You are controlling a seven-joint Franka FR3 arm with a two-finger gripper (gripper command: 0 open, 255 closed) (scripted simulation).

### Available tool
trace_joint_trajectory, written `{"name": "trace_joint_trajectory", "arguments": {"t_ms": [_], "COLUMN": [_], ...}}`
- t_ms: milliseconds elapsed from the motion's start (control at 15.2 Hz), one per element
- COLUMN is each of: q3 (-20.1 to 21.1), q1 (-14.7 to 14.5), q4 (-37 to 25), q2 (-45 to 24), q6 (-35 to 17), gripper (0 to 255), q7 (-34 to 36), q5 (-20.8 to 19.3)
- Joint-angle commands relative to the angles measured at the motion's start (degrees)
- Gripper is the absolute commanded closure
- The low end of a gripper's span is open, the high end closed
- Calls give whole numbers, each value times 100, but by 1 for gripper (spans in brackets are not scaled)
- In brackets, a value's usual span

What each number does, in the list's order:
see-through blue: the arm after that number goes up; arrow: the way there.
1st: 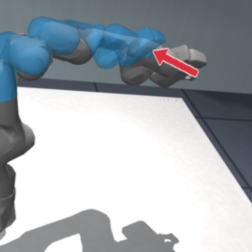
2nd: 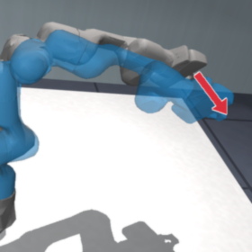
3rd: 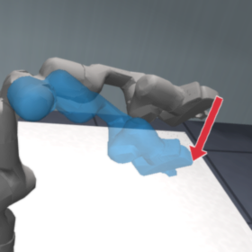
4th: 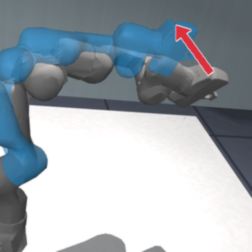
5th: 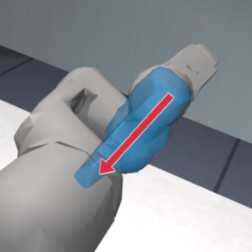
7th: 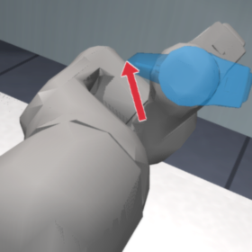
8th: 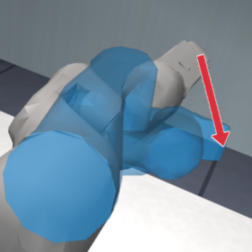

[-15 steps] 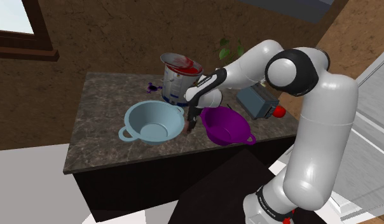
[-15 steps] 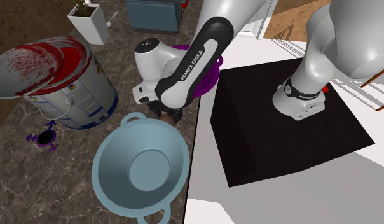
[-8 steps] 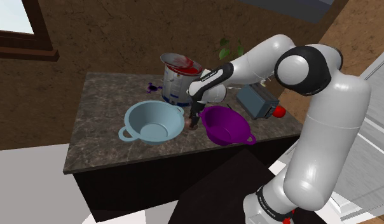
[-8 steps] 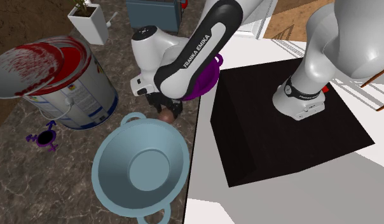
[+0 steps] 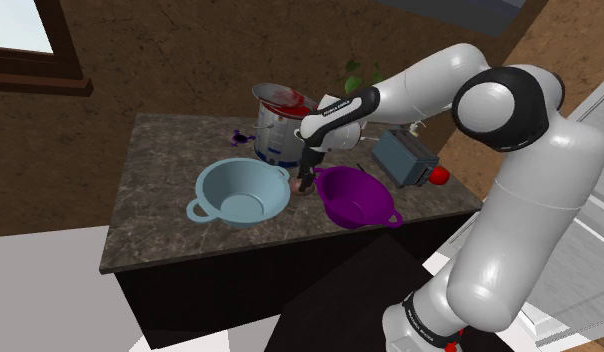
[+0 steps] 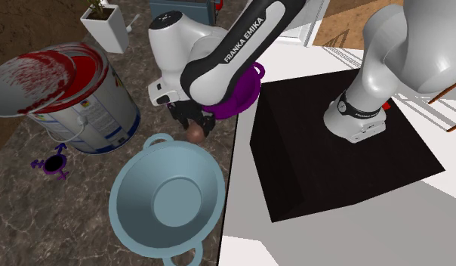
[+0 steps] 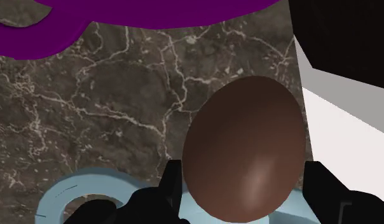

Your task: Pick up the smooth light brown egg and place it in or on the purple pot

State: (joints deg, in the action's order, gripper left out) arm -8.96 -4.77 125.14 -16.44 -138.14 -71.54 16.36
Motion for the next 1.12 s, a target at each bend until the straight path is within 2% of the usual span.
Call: {"name": "trace_joint_trajectory", "arguments": {"t_ms": [0,726,1056], "q3": [-21,-101,-394], "q1": [-18,-57,303], "q4": [-16,-163,231], "q2": [123,663,974], "q6": [131,788,793], "gripper": [255,255,255], "q7": [61,310,-312], "q5": [-61,-324,-390]}}
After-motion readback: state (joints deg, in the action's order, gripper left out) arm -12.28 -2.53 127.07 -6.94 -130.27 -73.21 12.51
